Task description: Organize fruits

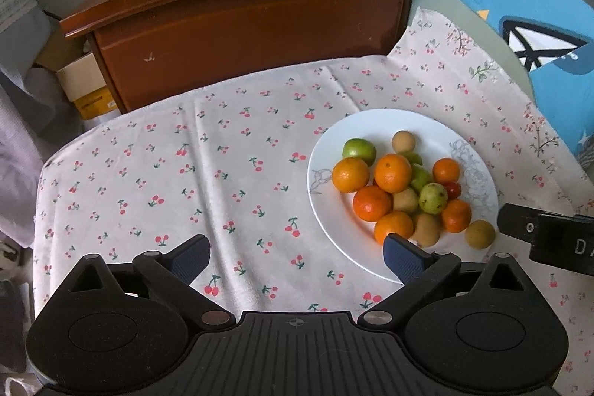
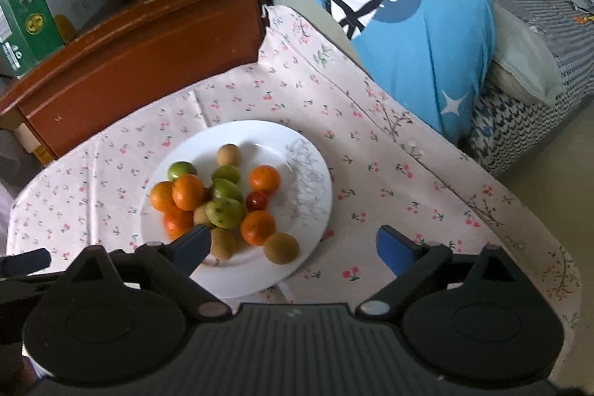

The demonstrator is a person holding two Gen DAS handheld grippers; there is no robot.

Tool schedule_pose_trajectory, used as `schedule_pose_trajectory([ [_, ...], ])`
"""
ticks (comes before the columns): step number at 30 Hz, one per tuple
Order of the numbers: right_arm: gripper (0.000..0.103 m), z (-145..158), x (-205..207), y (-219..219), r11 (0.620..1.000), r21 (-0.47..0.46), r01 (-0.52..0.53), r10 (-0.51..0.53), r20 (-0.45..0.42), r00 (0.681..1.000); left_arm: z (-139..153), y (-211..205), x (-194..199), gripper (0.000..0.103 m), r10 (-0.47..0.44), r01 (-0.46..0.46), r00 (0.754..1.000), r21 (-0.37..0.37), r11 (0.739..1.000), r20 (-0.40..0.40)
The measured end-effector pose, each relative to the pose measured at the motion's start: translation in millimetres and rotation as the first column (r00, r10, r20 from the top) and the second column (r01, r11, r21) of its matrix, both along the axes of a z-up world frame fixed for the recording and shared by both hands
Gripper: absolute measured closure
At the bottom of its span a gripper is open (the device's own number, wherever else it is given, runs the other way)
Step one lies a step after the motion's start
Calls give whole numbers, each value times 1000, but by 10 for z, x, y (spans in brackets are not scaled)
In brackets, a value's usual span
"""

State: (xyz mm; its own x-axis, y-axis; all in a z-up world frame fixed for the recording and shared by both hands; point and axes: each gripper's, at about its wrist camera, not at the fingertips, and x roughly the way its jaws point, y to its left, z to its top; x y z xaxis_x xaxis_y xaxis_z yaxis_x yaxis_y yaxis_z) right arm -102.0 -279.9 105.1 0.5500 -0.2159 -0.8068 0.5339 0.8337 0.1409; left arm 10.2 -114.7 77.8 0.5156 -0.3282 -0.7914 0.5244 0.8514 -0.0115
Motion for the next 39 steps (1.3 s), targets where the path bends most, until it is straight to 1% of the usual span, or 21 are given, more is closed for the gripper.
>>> schedule_pose_trajectory([
  [3,7,-57,18,-23,1000,1,11,-11,-30,999,-37,-21,43,3,17,-17,1000,10,1000,-16],
  [8,7,-139,31,-66,999,9,50,-49,-84,995,-69,-23,94,3,33,-33,999,11,999,-20],
  [12,7,-182,44,-80,997,26,71,-68,-106,992,-86,-64,88,3,28,-28,1000,35,999,2],
  [15,7,-214,74,-42,998,22,58,-55,-123,991,-89,-105,68,3,23,-26,999,64,998,37],
  [17,7,-225,93,-5,999,17,45,-42,-133,990,-90,-126,61,3,18,-21,999,73,997,44],
  [24,7,-228,130,85,1000,-21,10,-13,-138,990,-94,-124,76,3,25,-27,999,58,998,38],
  [28,7,-235,150,128,999,-36,-5,0,-142,990,-100,-144,59,3,18,-22,998,75,997,59],
  [32,7,-239,163,158,999,-46,-17,10,-144,990,-109,-142,68,3,30,-35,997,83,996,66],
  [39,7,-238,160,164,998,-56,-21,13,-141,990,-108,-71,133,3,60,-60,998,30,998,20],
])
